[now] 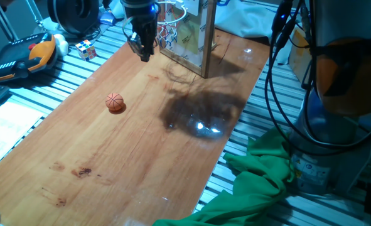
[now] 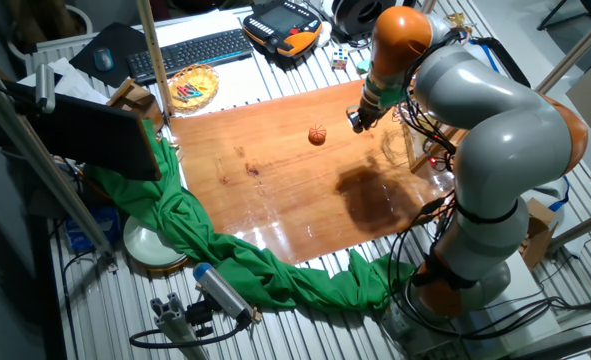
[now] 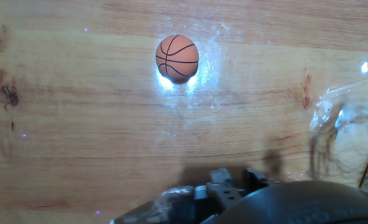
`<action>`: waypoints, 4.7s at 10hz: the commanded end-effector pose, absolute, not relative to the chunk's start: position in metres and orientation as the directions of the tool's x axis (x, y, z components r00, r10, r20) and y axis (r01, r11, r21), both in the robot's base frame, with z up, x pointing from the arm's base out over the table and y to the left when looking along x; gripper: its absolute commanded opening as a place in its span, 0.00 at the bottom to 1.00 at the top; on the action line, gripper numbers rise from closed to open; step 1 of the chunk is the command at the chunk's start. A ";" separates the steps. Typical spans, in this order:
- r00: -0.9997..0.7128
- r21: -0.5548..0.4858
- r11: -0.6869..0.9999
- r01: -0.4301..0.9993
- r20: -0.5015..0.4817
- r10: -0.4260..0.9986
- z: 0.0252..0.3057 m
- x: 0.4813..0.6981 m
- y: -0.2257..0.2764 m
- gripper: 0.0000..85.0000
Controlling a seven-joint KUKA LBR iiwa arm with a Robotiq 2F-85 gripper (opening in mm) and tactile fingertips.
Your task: Grab a basketball, release it and shoot it into the basket
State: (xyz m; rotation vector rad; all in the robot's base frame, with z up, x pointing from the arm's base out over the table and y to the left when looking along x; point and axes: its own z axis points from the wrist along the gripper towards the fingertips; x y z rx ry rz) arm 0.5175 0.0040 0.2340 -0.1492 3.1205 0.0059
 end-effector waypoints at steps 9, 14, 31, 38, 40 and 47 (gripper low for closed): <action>-0.998 0.014 0.999 -0.050 -0.033 -0.049 0.203 0.541 0.021 0.01; -0.998 0.004 1.000 -0.016 -0.059 -0.016 0.179 0.560 0.033 0.01; -0.991 0.008 0.992 0.125 -0.047 0.125 0.142 0.600 0.047 0.01; -0.991 0.025 0.992 0.123 -0.047 0.124 0.118 0.604 0.049 0.01; -0.992 0.053 0.992 0.116 -0.042 0.118 0.115 0.604 0.049 0.01; -0.997 0.023 0.998 0.053 -0.047 0.054 0.115 0.603 0.052 0.01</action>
